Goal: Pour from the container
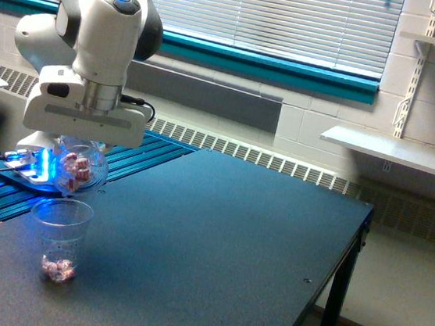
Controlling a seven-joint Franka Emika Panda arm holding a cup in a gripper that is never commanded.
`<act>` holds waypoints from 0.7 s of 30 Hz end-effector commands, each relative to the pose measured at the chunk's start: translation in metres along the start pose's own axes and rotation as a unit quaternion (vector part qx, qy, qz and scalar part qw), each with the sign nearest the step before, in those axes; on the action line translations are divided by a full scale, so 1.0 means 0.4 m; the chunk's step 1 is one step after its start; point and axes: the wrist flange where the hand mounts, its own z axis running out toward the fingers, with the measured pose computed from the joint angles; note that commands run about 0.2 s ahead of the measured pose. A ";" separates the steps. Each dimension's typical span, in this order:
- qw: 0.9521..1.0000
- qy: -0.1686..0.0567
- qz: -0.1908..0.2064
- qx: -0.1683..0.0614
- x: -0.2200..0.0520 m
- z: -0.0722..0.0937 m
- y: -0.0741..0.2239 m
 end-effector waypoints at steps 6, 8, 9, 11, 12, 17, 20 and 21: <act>1.000 -0.023 0.005 -0.008 0.009 -0.012 -0.006; 1.000 -0.023 0.007 -0.006 0.014 -0.014 -0.010; 1.000 -0.022 0.008 -0.006 0.017 -0.015 -0.011; 1.000 -0.024 0.010 -0.006 0.021 -0.015 -0.013; 1.000 -0.024 0.011 -0.006 0.023 -0.015 -0.013; 0.999 -0.028 0.015 -0.006 0.027 -0.012 -0.016; 1.000 -0.025 0.015 -0.008 0.028 -0.007 -0.017; 1.000 -0.025 0.014 -0.007 0.027 -0.006 -0.018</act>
